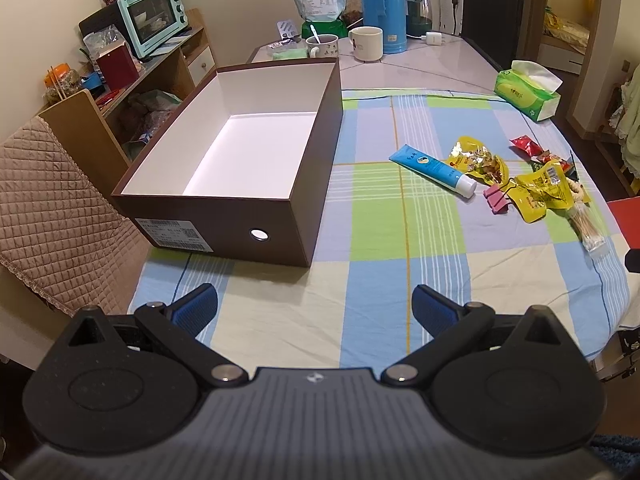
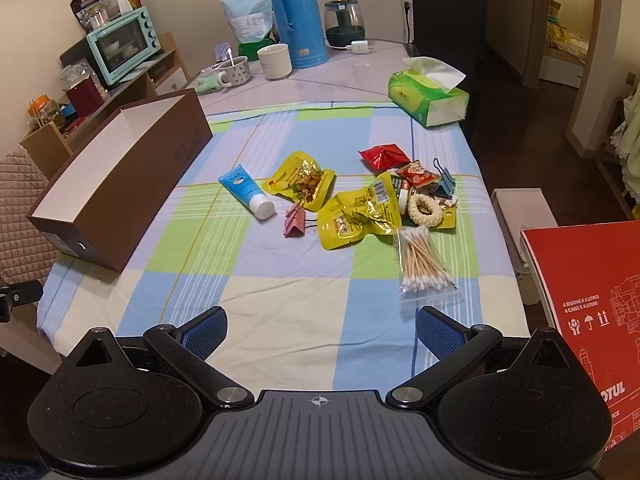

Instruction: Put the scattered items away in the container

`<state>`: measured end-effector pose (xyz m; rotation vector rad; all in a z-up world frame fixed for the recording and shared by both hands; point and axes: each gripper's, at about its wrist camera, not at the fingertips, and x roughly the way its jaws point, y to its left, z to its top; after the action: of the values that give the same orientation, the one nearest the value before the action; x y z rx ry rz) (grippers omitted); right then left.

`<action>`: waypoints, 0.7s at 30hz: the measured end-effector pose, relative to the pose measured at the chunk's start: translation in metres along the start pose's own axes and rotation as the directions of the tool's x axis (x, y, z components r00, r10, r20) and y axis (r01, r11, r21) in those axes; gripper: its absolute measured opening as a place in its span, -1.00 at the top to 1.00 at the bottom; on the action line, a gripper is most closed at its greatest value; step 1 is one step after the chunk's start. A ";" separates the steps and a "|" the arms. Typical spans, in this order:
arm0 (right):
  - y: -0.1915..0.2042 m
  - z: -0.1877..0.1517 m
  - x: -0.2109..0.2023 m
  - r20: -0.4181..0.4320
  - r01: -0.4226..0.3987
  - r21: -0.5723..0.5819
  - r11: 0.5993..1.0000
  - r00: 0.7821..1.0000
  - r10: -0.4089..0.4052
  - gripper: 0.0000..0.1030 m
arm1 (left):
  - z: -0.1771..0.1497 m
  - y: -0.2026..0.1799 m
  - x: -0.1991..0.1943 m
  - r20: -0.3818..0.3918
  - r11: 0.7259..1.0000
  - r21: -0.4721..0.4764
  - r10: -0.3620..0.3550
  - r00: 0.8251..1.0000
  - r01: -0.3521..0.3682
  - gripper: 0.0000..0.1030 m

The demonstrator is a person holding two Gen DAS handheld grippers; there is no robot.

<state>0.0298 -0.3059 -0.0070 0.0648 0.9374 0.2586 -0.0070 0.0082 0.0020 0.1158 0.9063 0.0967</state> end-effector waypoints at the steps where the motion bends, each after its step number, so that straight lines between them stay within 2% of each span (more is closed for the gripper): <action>1: 0.000 0.000 0.000 -0.001 0.001 0.000 1.000 1.000 -0.001 -1.00 | 0.000 0.000 0.000 -0.001 1.000 0.000 0.000 1.000 0.000 -0.98; 21: -0.006 0.007 0.004 -0.002 0.012 -0.005 1.000 1.000 -0.012 -1.00 | 0.008 -0.008 0.008 -0.003 1.000 0.003 -0.013 1.000 0.013 -0.98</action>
<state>0.0385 -0.3102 -0.0067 0.0543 0.9387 0.2497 0.0047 0.0011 0.0000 0.1120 0.9100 0.0832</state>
